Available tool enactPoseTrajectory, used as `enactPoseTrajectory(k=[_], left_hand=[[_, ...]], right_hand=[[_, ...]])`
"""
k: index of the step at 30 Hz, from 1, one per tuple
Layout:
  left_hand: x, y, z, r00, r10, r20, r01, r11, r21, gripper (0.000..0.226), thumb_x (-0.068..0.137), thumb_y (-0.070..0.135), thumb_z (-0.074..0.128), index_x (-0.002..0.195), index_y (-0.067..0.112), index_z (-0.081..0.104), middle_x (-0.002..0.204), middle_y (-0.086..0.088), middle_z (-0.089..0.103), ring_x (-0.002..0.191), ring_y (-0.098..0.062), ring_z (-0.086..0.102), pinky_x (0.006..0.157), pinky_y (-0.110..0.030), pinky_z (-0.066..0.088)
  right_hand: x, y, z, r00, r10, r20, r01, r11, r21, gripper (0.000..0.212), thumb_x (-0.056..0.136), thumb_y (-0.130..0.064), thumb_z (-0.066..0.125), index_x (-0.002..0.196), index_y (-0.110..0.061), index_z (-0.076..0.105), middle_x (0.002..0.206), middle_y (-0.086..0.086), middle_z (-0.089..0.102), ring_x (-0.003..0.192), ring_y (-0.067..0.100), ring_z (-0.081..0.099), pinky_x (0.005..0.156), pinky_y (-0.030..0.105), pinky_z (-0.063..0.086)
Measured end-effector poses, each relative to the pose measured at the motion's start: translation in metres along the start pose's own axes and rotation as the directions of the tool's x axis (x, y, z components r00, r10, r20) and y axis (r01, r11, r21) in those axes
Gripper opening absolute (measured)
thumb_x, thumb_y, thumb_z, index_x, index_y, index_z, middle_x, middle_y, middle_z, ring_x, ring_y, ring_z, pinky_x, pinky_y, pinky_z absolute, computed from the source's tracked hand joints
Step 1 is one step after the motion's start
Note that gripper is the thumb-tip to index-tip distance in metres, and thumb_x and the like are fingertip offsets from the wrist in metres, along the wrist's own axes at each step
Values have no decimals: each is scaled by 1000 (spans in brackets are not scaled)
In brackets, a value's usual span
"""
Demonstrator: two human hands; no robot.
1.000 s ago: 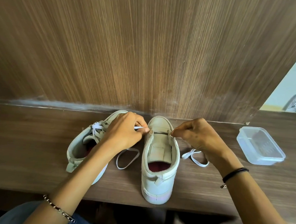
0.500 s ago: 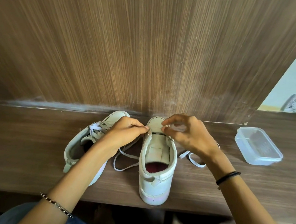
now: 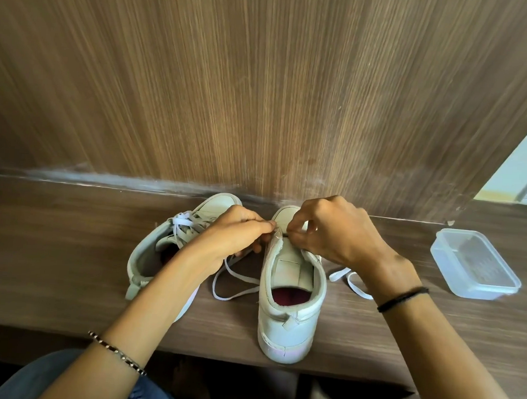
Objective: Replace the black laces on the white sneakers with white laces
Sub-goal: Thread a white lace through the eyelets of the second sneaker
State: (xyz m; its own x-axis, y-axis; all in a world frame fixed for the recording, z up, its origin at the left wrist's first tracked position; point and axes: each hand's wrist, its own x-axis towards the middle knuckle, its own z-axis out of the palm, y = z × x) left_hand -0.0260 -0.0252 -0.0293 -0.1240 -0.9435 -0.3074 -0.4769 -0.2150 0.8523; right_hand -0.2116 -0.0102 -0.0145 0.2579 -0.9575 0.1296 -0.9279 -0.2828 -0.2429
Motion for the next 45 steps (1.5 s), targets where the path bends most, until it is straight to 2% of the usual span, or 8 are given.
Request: enactPoseTrajectory(k=[5, 11, 15, 18, 29, 33, 38, 45], left_hand=[[-4, 4, 0, 998, -38, -50, 41, 998, 53, 29, 97, 35, 67, 100, 7, 75, 74, 0, 52, 62, -10, 41, 55, -27, 30], [-7, 4, -5, 999, -22, -25, 22, 1000, 16, 24, 92, 34, 73, 96, 11, 79, 51, 11, 42, 57, -10, 33, 40, -18, 23], [-5, 3, -8, 1000, -6, -2, 6, 1000, 16, 21, 90, 32, 77, 93, 12, 79, 55, 6, 37, 37, -5, 29, 35, -15, 20], [-3, 4, -9, 1000, -4, 12, 3, 999, 43, 18, 91, 33, 76, 93, 15, 79, 43, 12, 35, 36, -4, 32, 35, -14, 22], [6, -1, -9, 997, 50, 66, -57, 993, 100, 12, 97, 30, 68, 95, 22, 76, 99, -4, 76, 97, -9, 63, 75, -17, 45], [10, -1, -9, 998, 25, 59, -32, 991, 129, 10, 96, 30, 70, 96, 22, 76, 96, -4, 77, 87, -8, 62, 64, -17, 43], [6, 4, -10, 999, 7, 45, -11, 995, 95, 14, 91, 32, 75, 95, 19, 77, 49, 16, 47, 58, -4, 41, 43, -13, 33], [10, 1, -1, 996, -88, 21, 89, 995, -50, 28, 84, 35, 80, 69, 15, 67, 65, 5, 56, 62, -10, 50, 50, -21, 35]], right_hand=[[-2, -8, 7, 977, -143, -158, 111, 974, -195, 21, 93, -41, 60, 96, -26, 75, 103, -7, 68, 97, 24, 67, 72, 35, 53], [-7, 23, 0, 993, -56, -100, 82, 960, 268, 12, 88, -36, 76, 83, -27, 81, 87, -12, 74, 80, 8, 68, 76, 38, 57], [-23, 48, -7, 993, 61, -105, -11, 907, 420, 16, 95, -13, 69, 104, -22, 78, 94, -15, 77, 89, -6, 69, 81, 8, 50], [-33, 58, -4, 997, 71, 25, -75, 884, 461, 12, 98, -21, 68, 102, -25, 78, 95, -21, 76, 94, -10, 68, 84, 7, 48], [-28, 43, 4, 986, 140, 95, -169, 838, 519, 13, 94, -33, 74, 87, -23, 78, 69, -18, 71, 68, -3, 65, 65, 13, 46], [-29, 41, 0, 953, 229, 196, -299, 640, 708, 14, 92, -20, 75, 80, -12, 78, 51, -19, 60, 52, -7, 55, 56, 8, 39], [-30, 30, -3, 917, 305, 257, -386, 516, 764, 12, 88, -16, 79, 83, -5, 80, 49, -8, 60, 50, -2, 54, 52, 9, 39], [-23, 25, 7, 769, 433, 470, -592, 205, 779, 20, 89, -21, 74, 75, -8, 69, 47, -4, 29, 40, 11, 20, 39, 22, 19]])
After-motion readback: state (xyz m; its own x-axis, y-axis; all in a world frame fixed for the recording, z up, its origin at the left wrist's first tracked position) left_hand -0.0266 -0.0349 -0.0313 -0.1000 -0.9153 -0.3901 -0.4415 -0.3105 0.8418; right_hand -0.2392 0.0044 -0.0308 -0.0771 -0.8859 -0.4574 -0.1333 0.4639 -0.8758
